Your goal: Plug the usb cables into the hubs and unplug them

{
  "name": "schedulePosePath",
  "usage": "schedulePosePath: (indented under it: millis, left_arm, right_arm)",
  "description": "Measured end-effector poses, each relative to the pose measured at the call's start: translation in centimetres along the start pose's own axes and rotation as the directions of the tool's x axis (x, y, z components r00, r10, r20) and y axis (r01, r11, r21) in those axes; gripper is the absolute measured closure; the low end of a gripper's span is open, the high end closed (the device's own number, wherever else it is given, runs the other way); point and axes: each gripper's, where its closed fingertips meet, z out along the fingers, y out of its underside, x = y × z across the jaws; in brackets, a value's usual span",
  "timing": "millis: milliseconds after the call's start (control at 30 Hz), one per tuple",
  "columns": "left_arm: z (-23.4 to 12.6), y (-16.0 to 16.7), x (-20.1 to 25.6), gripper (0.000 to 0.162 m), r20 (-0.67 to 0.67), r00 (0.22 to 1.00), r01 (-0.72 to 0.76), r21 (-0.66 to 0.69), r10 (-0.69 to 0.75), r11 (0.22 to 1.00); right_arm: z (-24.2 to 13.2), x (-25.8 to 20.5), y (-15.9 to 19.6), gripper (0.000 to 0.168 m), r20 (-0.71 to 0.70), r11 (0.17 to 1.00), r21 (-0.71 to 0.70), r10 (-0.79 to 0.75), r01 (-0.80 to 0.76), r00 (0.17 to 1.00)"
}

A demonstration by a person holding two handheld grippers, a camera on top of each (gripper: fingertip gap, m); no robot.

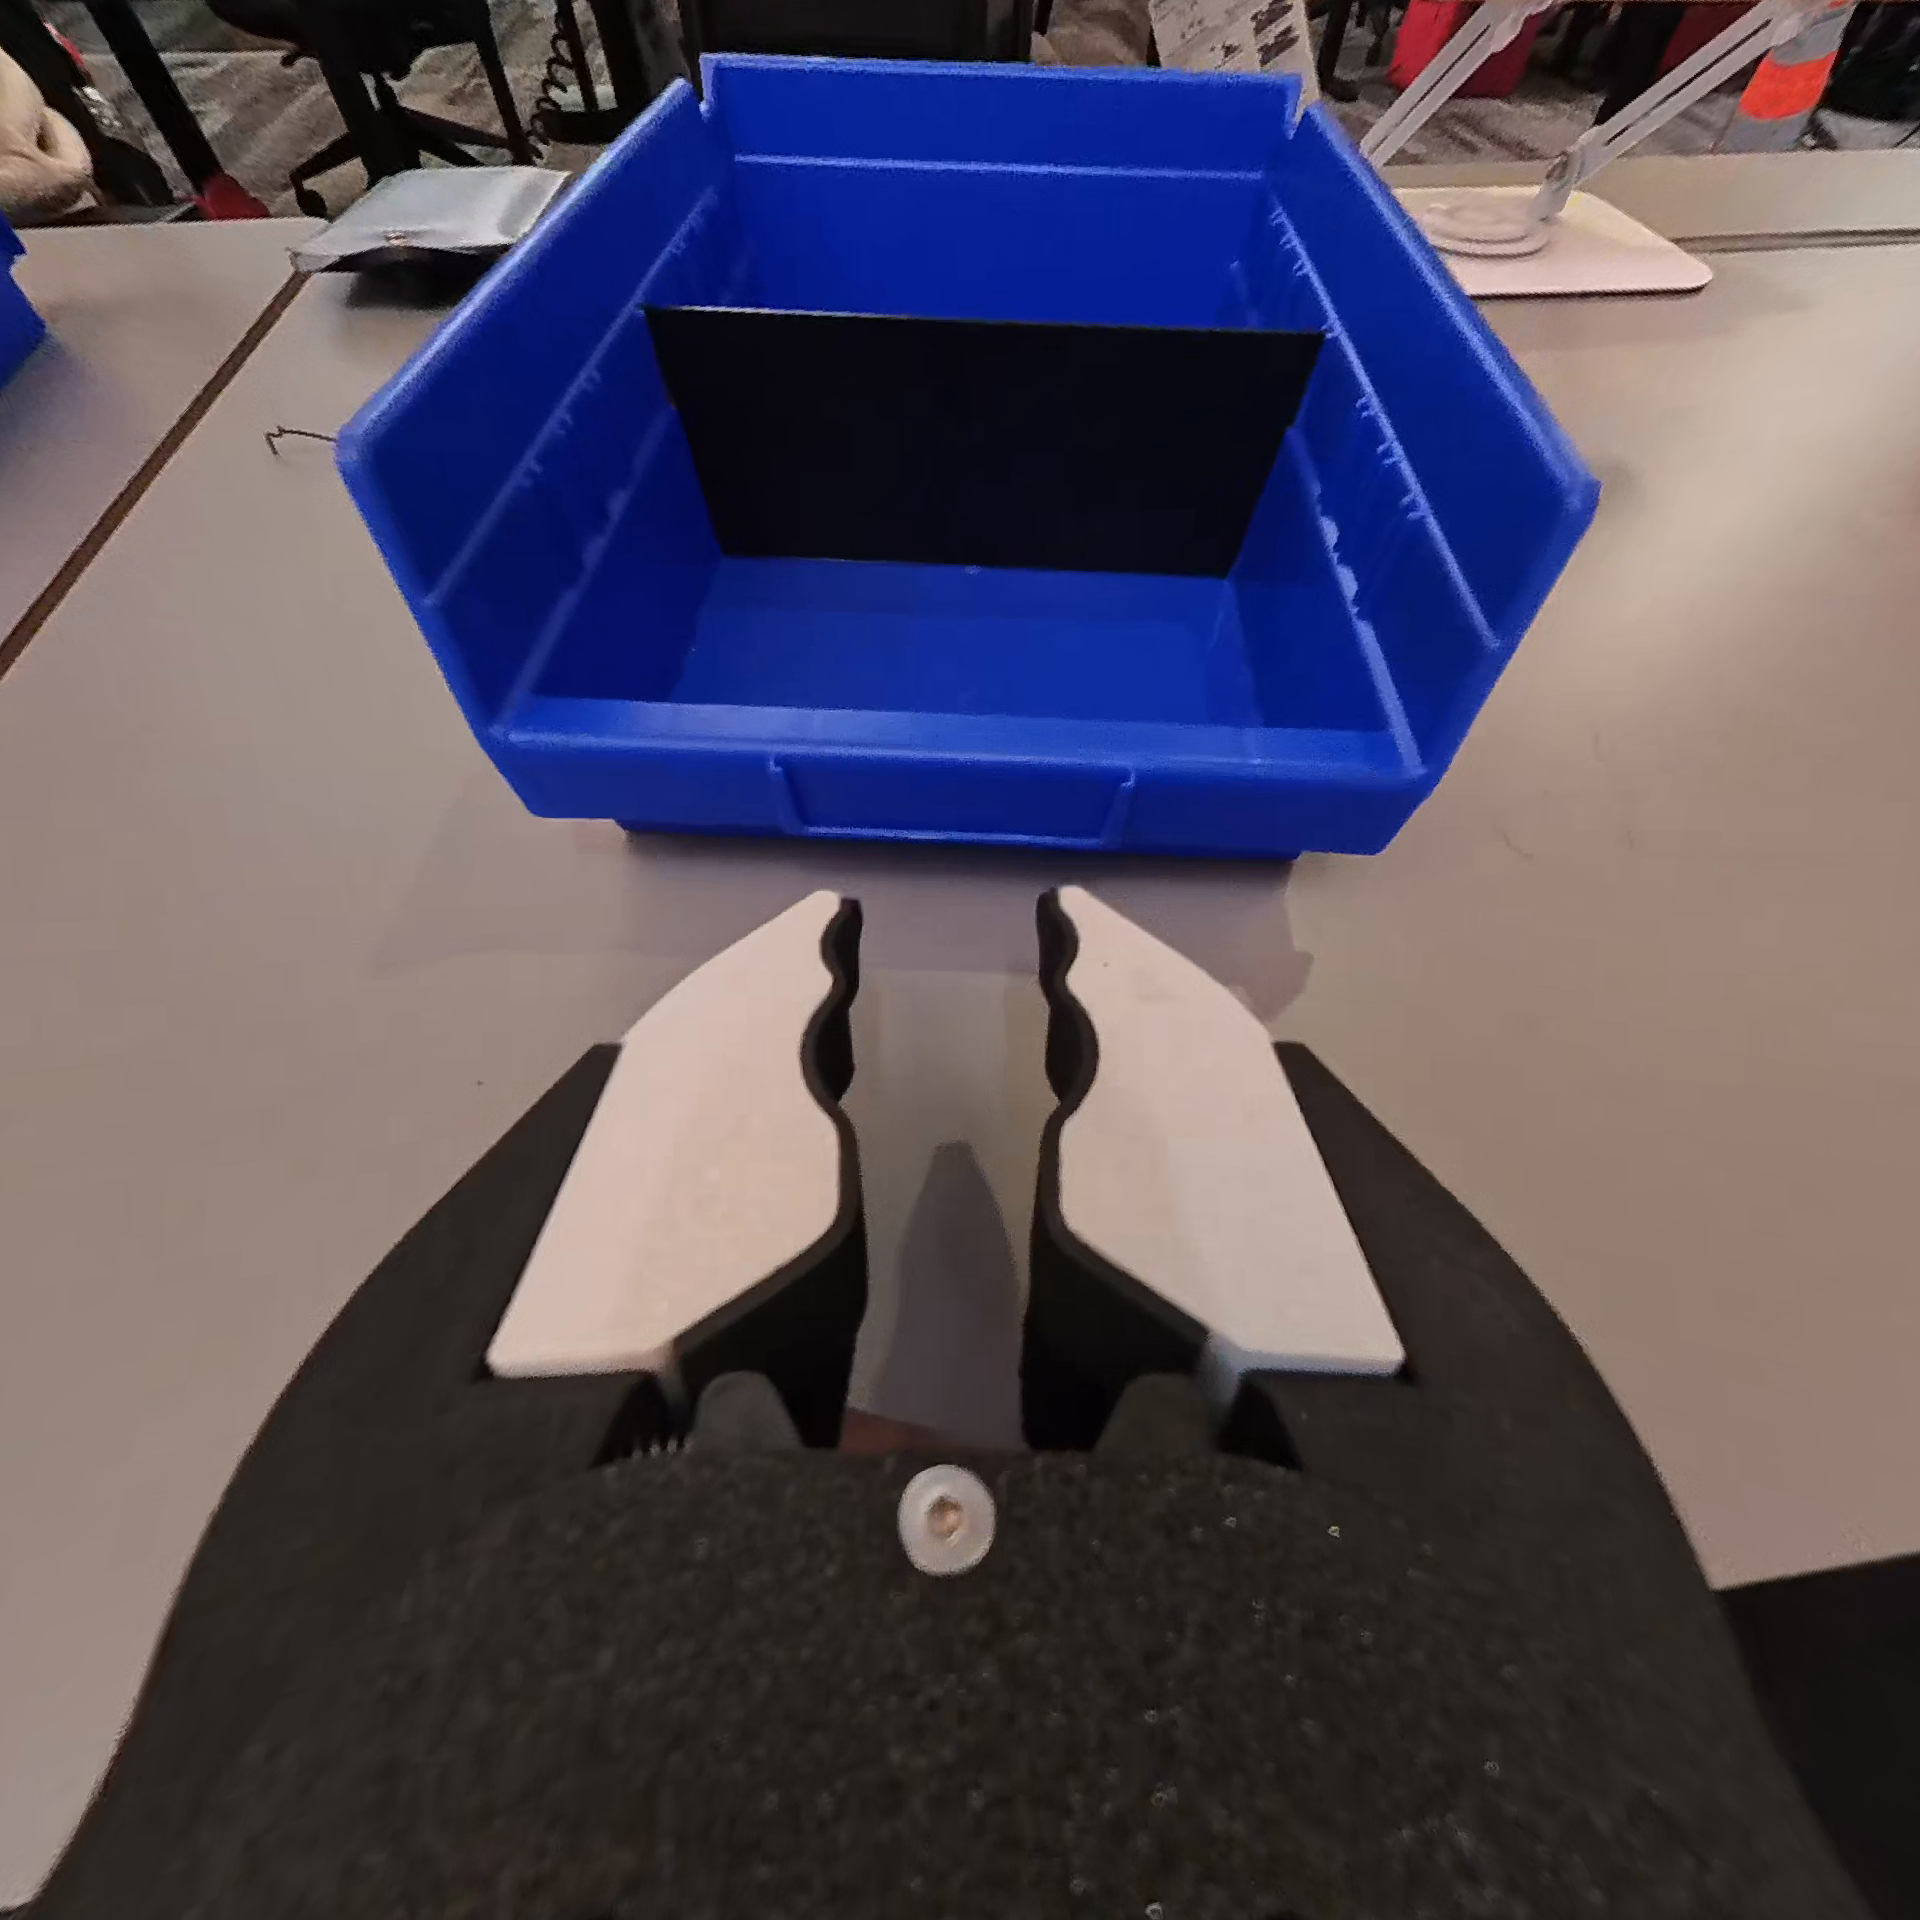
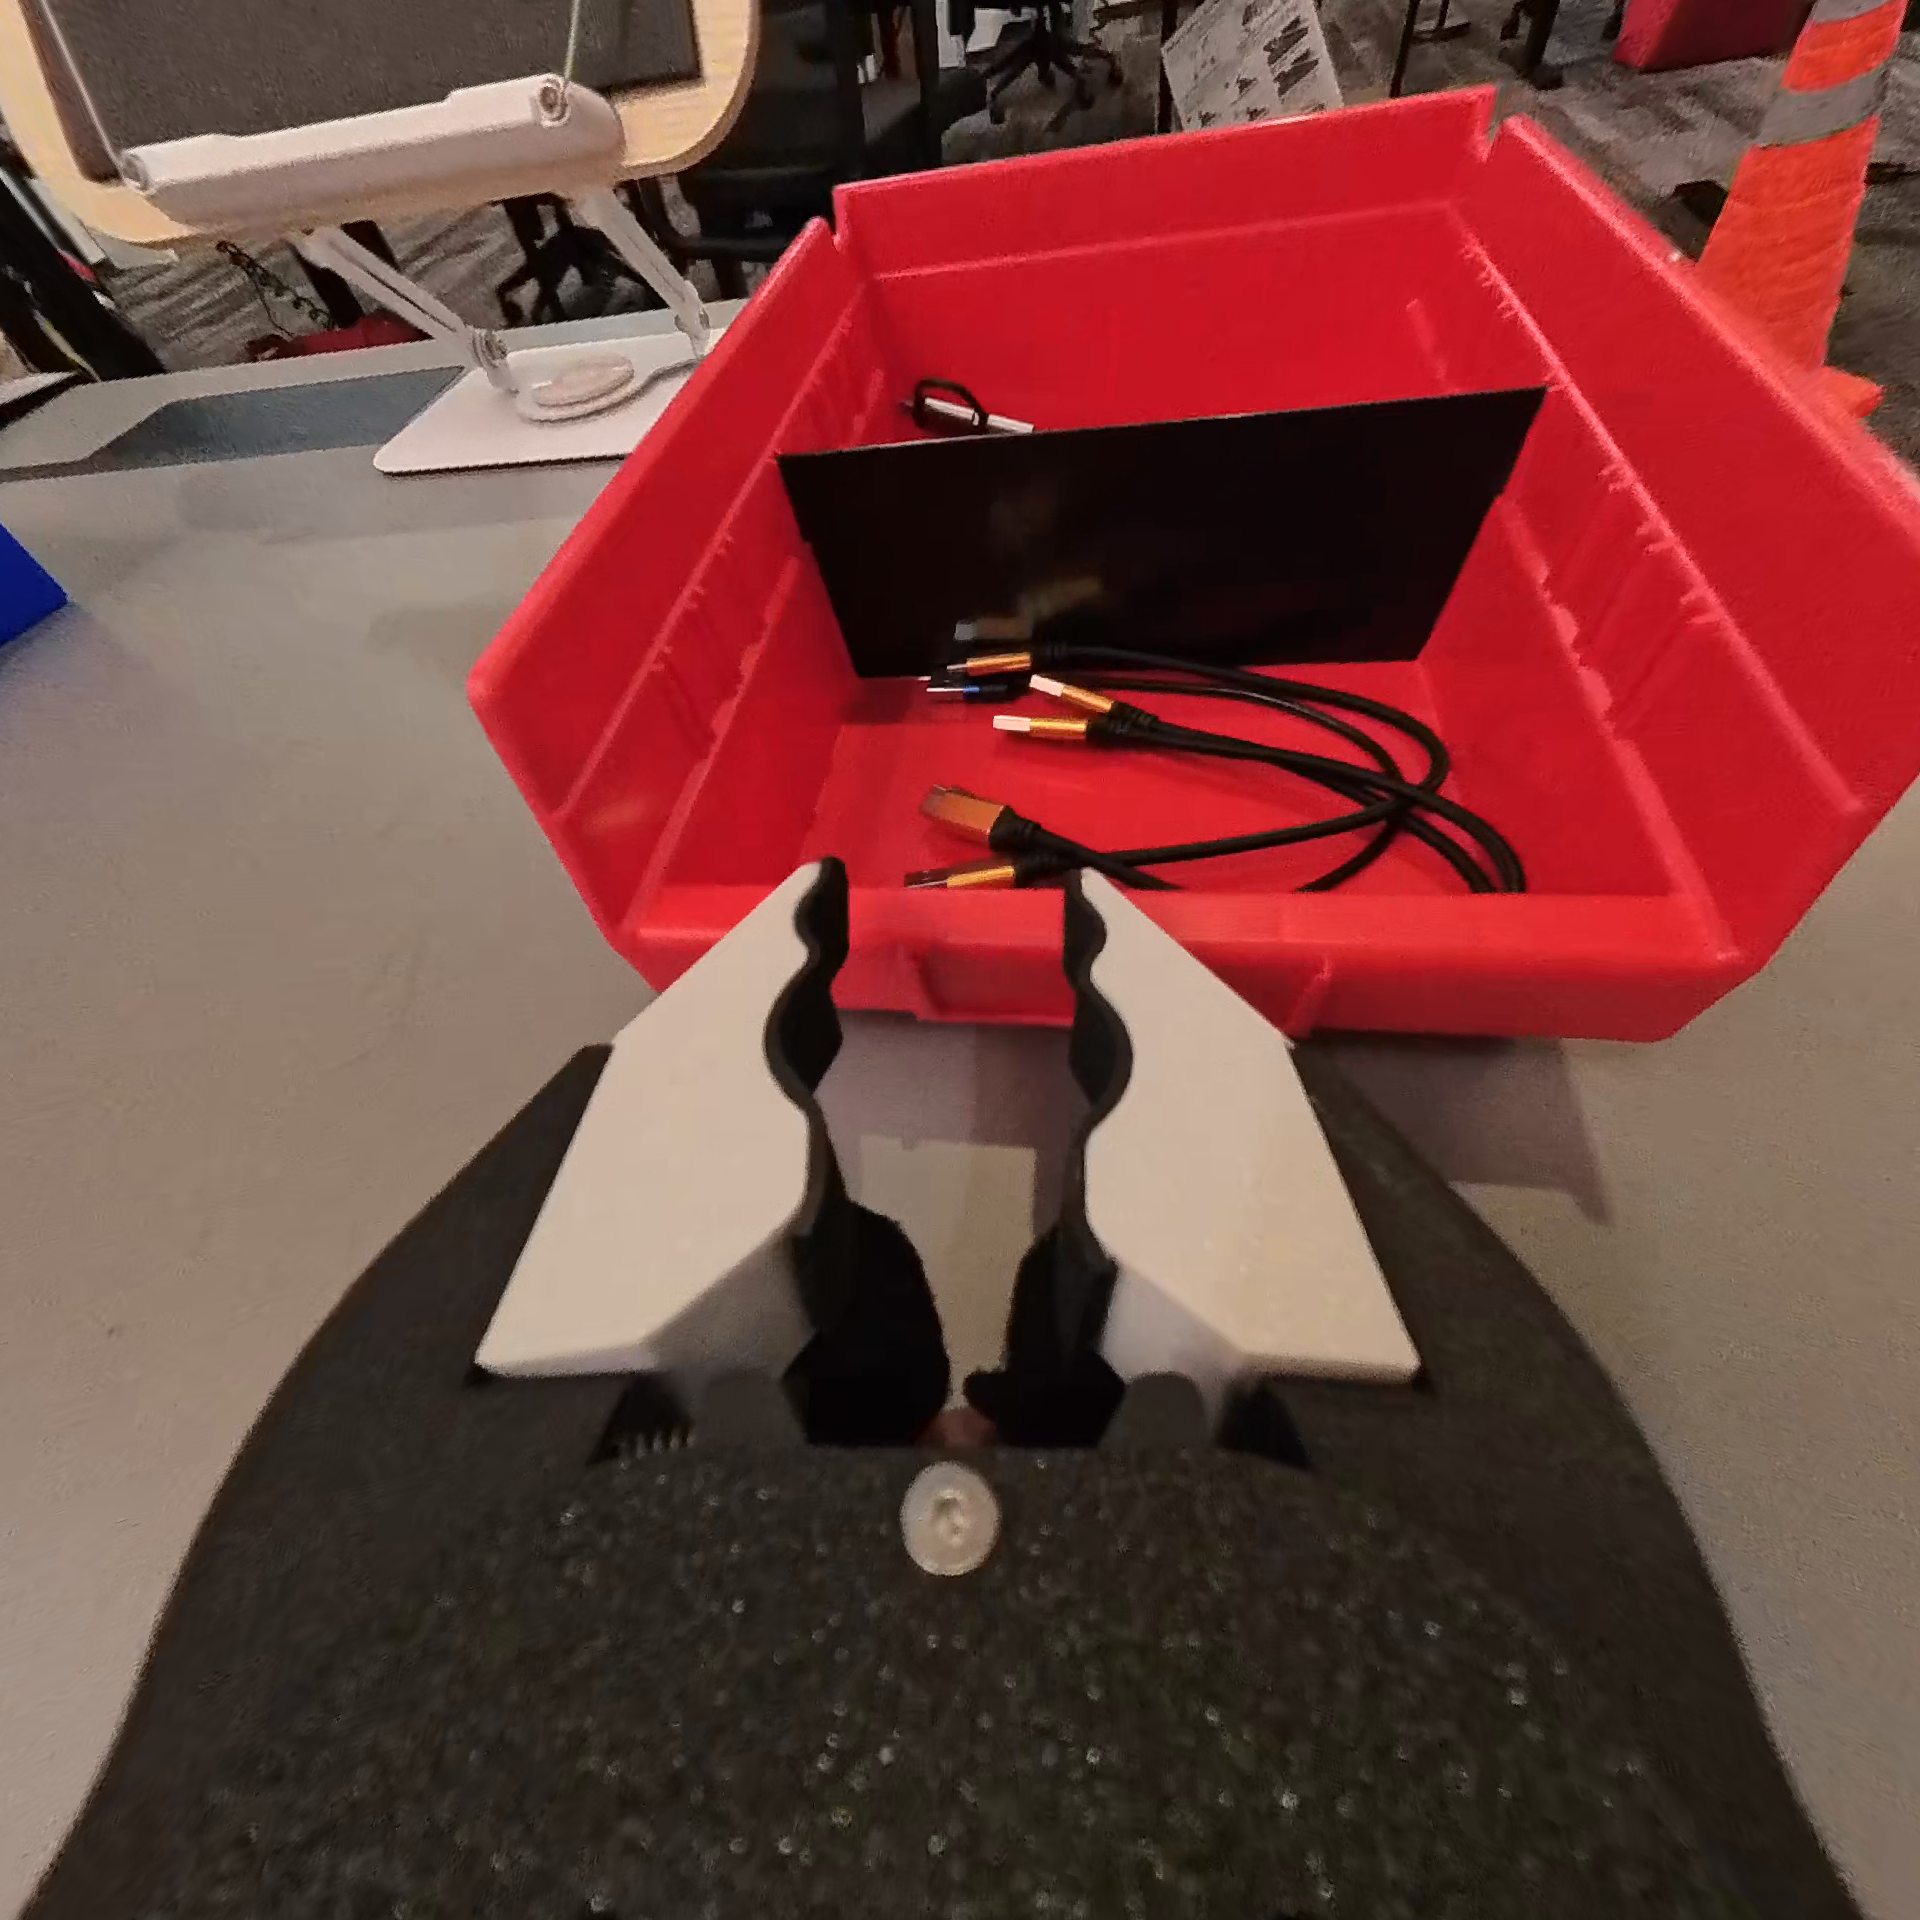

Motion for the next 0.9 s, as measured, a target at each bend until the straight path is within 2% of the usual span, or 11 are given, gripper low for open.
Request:
schedulePosePath:
  millis: [200, 433, 533, 633, 700, 800, 833, 900]
  left_arm:
    - [0.2, -0.1, 0.3, 0.129, 0.0, 1.0, -0.02, 0.006, 0.02, 1.0]
    - [-0.2, -0.3, 0.8, 0.129, -0.005, 1.0, -0.028, 0.02, 0.028, 0.999]
    - [-0.1, -0.5, 0.0, 0.111, 0.065, 0.998, -0.011, 0.037, 0.009, 0.999]
    - [-0.2, -1.3, -0.6, 0.097, 0.142, 0.989, -0.044, 0.073, 0.033, 0.996]
    - [-0.3, -2.2, -0.5, 0.095, 0.171, 0.984, -0.06, 0.113, 0.04, 0.992]
    - [0.0, -2.9, 1.0, 0.094, 0.152, 0.985, -0.109, 0.145, 0.087, 0.983]
    - [0.0, -3.1, 1.6, 0.093, 0.148, 0.982, -0.139, 0.149, 0.117, 0.979]
    - [-0.2, -3.6, 3.0, 0.092, 0.149, 0.974, -0.195, 0.163, 0.171, 0.967]
  right_arm:
    - [0.3, 0.5, -0.1, 0.129, -0.004, 1.0, -0.002, 0.024, -0.024, 1.0]
    - [-0.5, -0.5, -0.2, 0.129, 0.008, 1.0, 0.006, -0.018, 0.018, 1.0]
    - [-1.3, -3.3, -0.3, 0.125, 0.066, 0.989, 0.03, -0.15, 0.148, 0.986]
    - [-1.6, -8.8, 0.4, 0.116, 0.215, 0.963, 0.045, -0.268, 0.265, 0.939]
    - [-1.0, -9.7, -0.2, 0.104, 0.144, 0.969, 0.08, -0.242, 0.233, 0.96]
    - [1.3, -8.2, -1.6, 0.104, -0.027, 0.977, 0.093, -0.19, 0.192, 0.981]
    - [2.3, -8.2, -2.0, 0.105, -0.038, 0.977, 0.09, -0.19, 0.192, 0.981]
    - [3.5, -9.5, -1.9, 0.11, 0.035, 0.986, 0.071, -0.155, 0.152, 0.987]
